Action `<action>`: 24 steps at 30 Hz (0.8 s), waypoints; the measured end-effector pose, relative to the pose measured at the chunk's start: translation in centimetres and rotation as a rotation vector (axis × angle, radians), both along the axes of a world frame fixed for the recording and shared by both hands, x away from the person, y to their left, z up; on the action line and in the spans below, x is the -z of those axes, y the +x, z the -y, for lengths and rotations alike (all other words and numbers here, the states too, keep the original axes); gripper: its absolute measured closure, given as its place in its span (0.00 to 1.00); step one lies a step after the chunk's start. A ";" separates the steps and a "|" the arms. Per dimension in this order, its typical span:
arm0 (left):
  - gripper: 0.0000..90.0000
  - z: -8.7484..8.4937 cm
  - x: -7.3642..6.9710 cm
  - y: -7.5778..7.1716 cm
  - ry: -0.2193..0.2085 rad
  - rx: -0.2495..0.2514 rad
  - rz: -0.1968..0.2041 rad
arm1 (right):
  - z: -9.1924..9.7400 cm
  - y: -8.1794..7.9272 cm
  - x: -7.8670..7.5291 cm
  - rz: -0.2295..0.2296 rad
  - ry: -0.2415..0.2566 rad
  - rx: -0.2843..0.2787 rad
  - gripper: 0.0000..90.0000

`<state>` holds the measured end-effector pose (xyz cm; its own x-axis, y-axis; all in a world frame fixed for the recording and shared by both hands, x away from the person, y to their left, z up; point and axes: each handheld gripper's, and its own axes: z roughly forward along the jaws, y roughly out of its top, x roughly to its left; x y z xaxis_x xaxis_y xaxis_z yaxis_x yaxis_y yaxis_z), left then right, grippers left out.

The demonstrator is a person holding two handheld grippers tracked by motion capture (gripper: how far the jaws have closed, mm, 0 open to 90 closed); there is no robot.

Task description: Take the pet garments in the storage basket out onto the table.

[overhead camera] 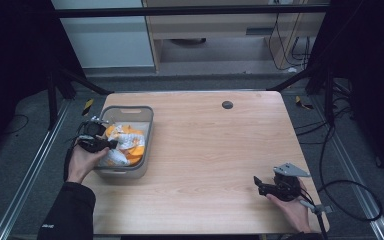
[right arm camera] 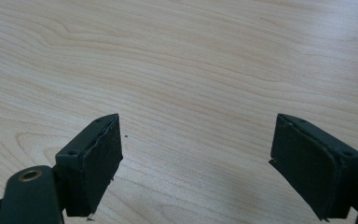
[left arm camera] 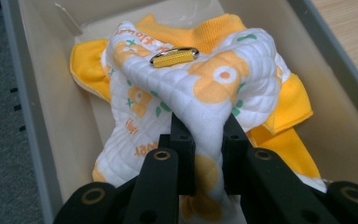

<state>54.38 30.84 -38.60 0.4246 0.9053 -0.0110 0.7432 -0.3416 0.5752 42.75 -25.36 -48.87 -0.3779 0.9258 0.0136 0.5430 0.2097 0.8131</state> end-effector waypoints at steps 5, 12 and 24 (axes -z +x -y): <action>0.89 0.2 -1.3 -0.4 -0.004 0.010 0.028 | 0.0 0.0 0.0 0.006 -0.006 -0.002 0.18; 0.89 0.2 -2.5 -0.6 0.002 0.016 0.045 | 0.0 0.0 0.0 0.008 -0.007 -0.001 0.18; 0.89 -0.1 -4.3 -1.2 0.008 0.021 0.073 | 0.0 0.0 0.0 0.011 -0.009 -0.003 0.18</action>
<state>53.17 30.98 -34.28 0.4430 0.8961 0.0279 0.6920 -0.3616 0.6248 42.78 -25.40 -48.88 -0.3812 0.9245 0.0009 0.5335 0.2192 0.8169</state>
